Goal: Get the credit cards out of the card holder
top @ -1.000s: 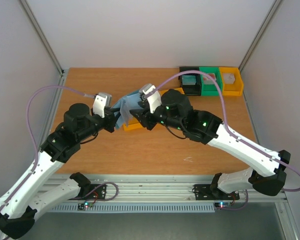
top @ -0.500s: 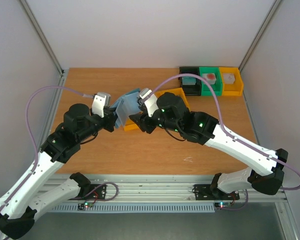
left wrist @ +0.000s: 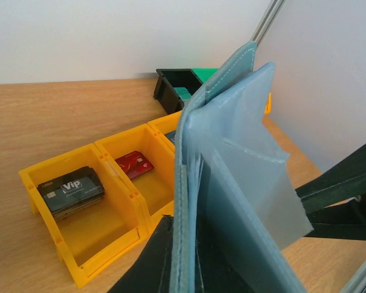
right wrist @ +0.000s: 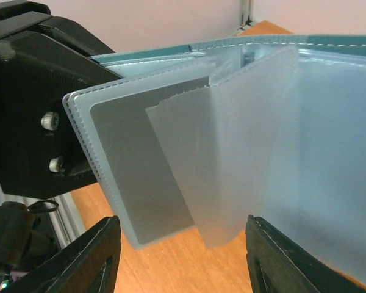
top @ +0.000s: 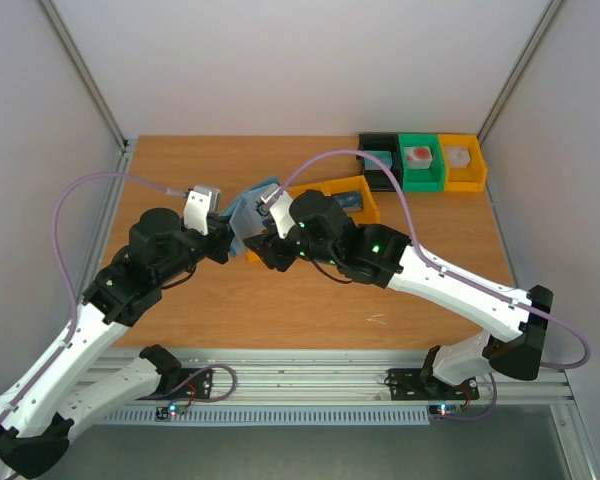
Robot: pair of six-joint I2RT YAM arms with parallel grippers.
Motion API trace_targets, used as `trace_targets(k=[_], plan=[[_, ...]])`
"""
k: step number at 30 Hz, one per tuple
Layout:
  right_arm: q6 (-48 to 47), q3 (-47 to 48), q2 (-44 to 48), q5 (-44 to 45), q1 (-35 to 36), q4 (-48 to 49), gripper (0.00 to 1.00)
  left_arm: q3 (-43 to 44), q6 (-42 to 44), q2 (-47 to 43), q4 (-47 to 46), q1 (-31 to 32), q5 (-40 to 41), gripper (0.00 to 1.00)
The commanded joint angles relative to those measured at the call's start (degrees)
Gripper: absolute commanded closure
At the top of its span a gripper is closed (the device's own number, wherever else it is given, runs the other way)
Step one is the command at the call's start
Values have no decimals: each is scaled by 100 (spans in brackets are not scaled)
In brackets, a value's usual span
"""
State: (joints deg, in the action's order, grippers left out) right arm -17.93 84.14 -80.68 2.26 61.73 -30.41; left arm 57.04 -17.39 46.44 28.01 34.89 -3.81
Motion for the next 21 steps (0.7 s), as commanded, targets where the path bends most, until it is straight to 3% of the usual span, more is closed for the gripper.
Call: trace_targets(k=[1,6,10,21], plan=[[62,310,-206,-106,40,202,41,-70,-68,-99,-402,-11,54,100],[14,418,-415,-333,147,259,37,-74,-78,-91,-463,-16,35,100],[-15,519,-544,139,216,225,40,-95,-89,-107,-464,-26,-5,100],[5,163,-82,1109,217,229,69,-104,-89,-135,-482,-72,-61,100]])
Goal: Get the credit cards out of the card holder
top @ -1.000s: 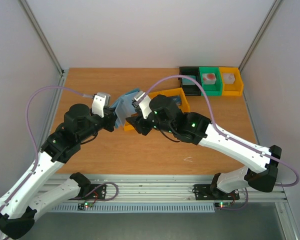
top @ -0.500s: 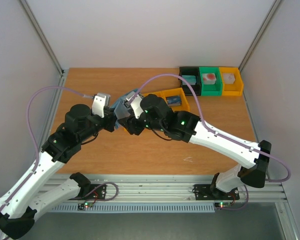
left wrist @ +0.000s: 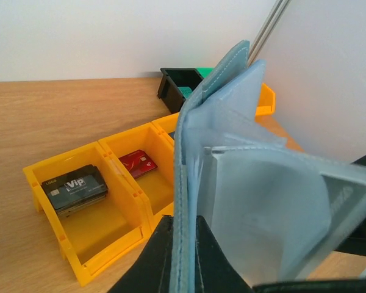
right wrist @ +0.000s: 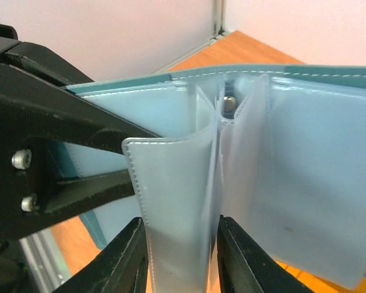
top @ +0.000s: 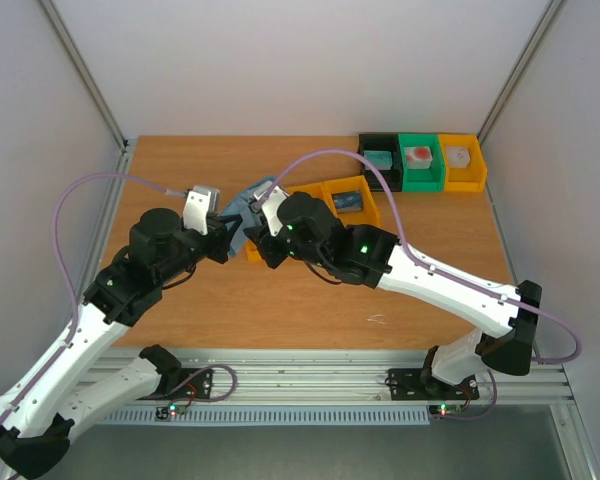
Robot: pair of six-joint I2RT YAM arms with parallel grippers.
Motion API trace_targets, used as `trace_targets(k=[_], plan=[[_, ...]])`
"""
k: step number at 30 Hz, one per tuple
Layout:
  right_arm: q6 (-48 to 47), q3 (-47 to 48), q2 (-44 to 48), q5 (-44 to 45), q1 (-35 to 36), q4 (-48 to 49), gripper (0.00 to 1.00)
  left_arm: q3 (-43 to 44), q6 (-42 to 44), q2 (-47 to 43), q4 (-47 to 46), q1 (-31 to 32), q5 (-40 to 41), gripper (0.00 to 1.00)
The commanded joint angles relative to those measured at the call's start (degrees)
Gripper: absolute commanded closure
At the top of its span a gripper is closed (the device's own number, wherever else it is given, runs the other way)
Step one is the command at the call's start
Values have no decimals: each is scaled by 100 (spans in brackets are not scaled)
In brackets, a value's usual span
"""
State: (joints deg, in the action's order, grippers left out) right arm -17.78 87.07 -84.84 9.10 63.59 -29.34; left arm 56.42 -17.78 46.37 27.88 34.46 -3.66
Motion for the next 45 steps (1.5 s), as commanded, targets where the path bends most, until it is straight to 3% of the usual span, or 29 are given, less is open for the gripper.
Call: trace_targets(k=[1,6,14,20,26,28,29,32,33,36,39,42,45], plan=[[-21,-144,370,432,31,103,71,-44,-50,-128,-464,-27,-88,100],[-146,-286,570,465,7,2,74,-63,-37,-154,-508,-27,-259,100],[-507,-287,799,-1160,-372,-448,60,-168,46,-311,-899,-36,-853,100],[-584,-332,972,-1100,-577,-619,62,-146,85,-335,-903,-44,-1010,100],[-648,-379,1140,-2183,-935,-759,77,-418,413,-524,-1281,-52,-1875,100],[-709,-325,1172,-2535,-1000,-860,86,-548,541,-612,-1520,-61,-2402,100],[-726,-272,1175,-2661,-1006,-904,96,-598,577,-649,-1620,-70,-2634,100],[-712,-135,1095,-3103,-1007,-1013,99,-686,470,-666,-1826,-92,-3072,99],[-670,-95,1054,-3236,-1007,-1032,99,-700,385,-649,-1878,-89,-3132,94],[-573,7,909,-3593,-988,-1042,99,-759,108,-609,-1976,-88,-3154,58],[-573,-3,903,-3746,-905,-977,99,-749,-10,-595,-1959,-88,-2910,47],[-643,-15,912,-3953,-835,-971,99,-751,-95,-573,-2026,-100,-2890,52],[-720,-9,922,-4088,-800,-1035,99,-773,-153,-558,-2147,-98,-3113,79]])
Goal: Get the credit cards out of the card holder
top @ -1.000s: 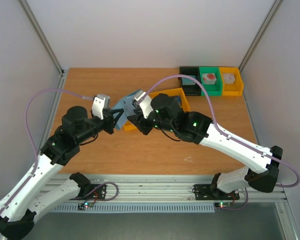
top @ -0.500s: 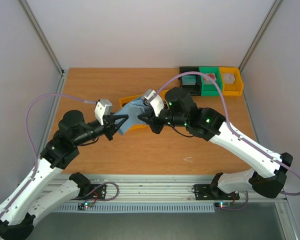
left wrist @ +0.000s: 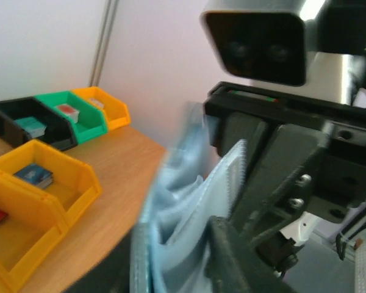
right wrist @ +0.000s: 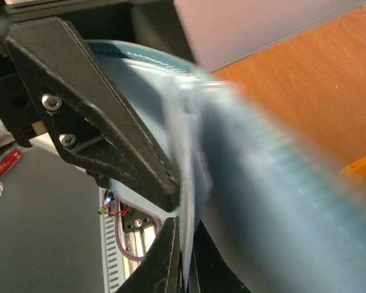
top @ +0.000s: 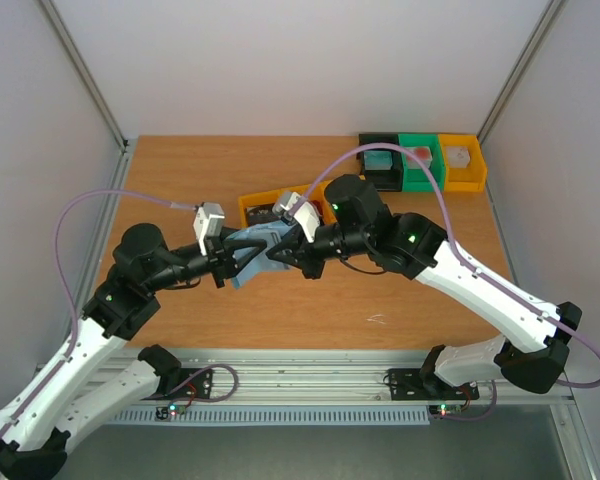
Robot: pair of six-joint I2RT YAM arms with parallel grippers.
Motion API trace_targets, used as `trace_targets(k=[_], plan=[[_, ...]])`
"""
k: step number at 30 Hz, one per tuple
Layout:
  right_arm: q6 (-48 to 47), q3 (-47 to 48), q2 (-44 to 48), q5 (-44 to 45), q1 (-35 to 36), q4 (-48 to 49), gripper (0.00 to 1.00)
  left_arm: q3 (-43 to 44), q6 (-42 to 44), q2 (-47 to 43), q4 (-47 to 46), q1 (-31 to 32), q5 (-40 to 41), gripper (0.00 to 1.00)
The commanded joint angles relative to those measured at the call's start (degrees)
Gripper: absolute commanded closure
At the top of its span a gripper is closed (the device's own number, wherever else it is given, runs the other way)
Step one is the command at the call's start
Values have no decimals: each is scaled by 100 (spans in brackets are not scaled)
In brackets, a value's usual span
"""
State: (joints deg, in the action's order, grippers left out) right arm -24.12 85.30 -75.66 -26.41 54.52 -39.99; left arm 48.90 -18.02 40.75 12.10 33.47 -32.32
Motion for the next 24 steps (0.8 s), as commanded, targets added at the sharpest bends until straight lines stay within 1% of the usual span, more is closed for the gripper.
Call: trace_targets(k=[1,2,3,4,6,9,10,12,15,17,18,22,24], plan=[[-98,129,43,-530,103,76,99,-29,-131,-3,-585,1,-298,88],[-113,45,106,-488,103,150,99,-21,-125,-8,-575,1,-323,96],[-132,-31,176,-412,102,229,98,-21,-117,-17,-576,1,-332,99],[-144,-119,257,-304,98,322,93,-14,-110,-23,-564,1,-352,100],[-152,-326,432,8,54,490,79,4,-76,-40,-545,-7,-378,100],[-121,-607,754,433,-121,578,66,5,-53,-70,-463,-16,-352,100],[-101,-682,860,540,-189,586,60,1,-53,-88,-437,-27,-332,100],[-45,-833,1081,562,-341,611,50,-23,-52,-119,-439,-34,-343,100],[109,-1086,1358,168,-706,702,29,-64,-48,-146,-524,-43,-432,100],[277,-1221,1430,-183,-1014,764,11,-74,-14,-154,-586,-47,-559,100],[350,-1242,1420,-313,-1125,770,3,-74,11,-158,-612,-44,-637,100],[557,-1093,1158,-648,-1271,897,2,-65,60,-182,-653,-43,-807,100],[619,-889,908,-1000,-1276,888,2,-65,62,-199,-688,-43,-854,100]])
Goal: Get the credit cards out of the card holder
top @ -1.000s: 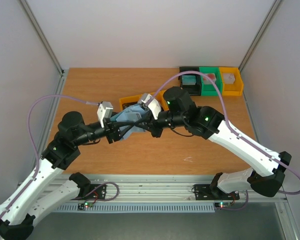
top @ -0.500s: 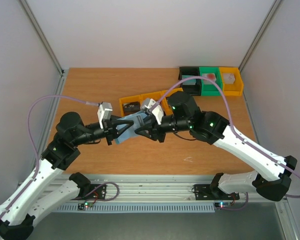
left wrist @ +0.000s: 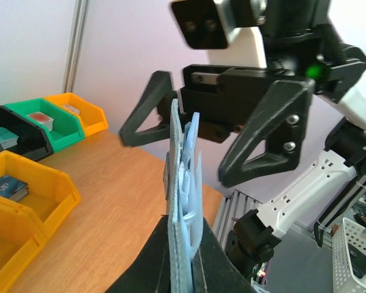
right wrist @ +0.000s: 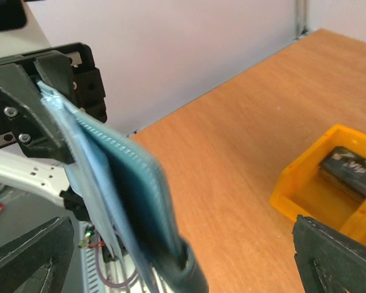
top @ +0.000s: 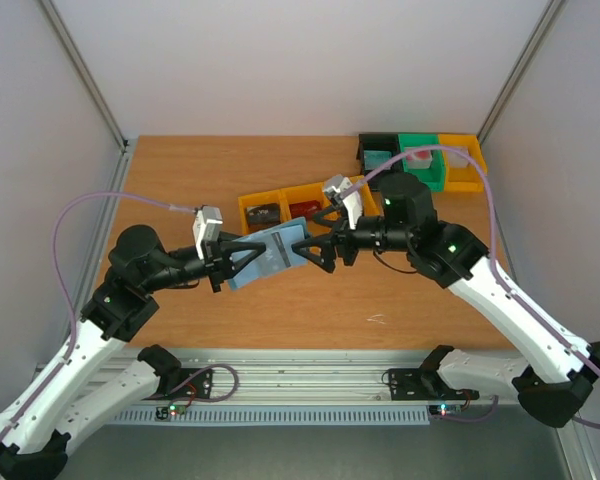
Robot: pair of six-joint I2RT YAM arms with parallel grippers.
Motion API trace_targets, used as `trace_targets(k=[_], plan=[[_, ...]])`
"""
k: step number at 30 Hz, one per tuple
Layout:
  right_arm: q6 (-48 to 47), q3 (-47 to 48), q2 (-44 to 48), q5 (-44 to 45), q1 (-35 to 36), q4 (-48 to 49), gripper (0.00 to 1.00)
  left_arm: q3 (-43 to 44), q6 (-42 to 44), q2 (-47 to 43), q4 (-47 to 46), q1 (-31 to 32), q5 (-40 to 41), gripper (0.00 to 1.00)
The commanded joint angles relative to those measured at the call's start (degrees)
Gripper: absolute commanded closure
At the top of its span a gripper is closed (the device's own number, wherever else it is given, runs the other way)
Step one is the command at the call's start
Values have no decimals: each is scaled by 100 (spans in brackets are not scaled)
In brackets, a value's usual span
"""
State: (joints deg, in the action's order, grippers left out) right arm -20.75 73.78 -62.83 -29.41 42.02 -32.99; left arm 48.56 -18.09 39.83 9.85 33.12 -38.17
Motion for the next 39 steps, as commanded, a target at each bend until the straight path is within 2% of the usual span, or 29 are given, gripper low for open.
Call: trace_targets(k=[1,3,5,6,10,14,21,23,24,25,27,32,33,35,36,38,39], plan=[[329,343,-552,-972,-23,204,2,-31,61,-112,-473,-8,-297,100],[474,487,-768,-1377,-14,280,4,-24,51,-109,-472,-8,-291,100],[609,573,-914,-1616,26,323,14,-9,63,-108,-434,-14,-266,100],[635,598,-954,-1707,38,330,22,-5,68,-109,-418,-11,-266,100],[723,463,-857,-1700,36,515,68,-19,71,-108,-428,-17,-295,100],[805,458,-851,-1551,43,514,98,-39,44,-94,-493,-17,-315,100],[862,593,-1074,-1681,171,513,98,-118,-51,-53,-650,-17,-327,100],[883,603,-1117,-1651,181,518,85,-118,-55,-58,-626,-17,-299,100],[888,596,-1126,-1619,183,532,84,-112,-55,-63,-621,-17,-296,100],[890,601,-1126,-1621,191,546,87,-108,-50,-58,-617,-17,-308,100],[869,603,-1117,-1612,197,580,98,-95,-46,-63,-602,-18,-317,100],[831,613,-1066,-1526,201,591,99,-94,-37,-45,-565,-17,-224,100],[816,605,-1052,-1443,199,573,99,-97,-37,-52,-487,-17,-87,96],[757,606,-988,-1166,188,432,99,-92,-46,-70,-267,-23,449,68],[719,629,-966,-981,178,304,99,-87,-33,-72,-103,-25,821,57],[652,689,-911,-660,159,-43,99,-133,95,-64,224,-46,1906,50],[637,715,-881,-572,155,-135,99,-207,285,-43,348,-58,2698,49]])
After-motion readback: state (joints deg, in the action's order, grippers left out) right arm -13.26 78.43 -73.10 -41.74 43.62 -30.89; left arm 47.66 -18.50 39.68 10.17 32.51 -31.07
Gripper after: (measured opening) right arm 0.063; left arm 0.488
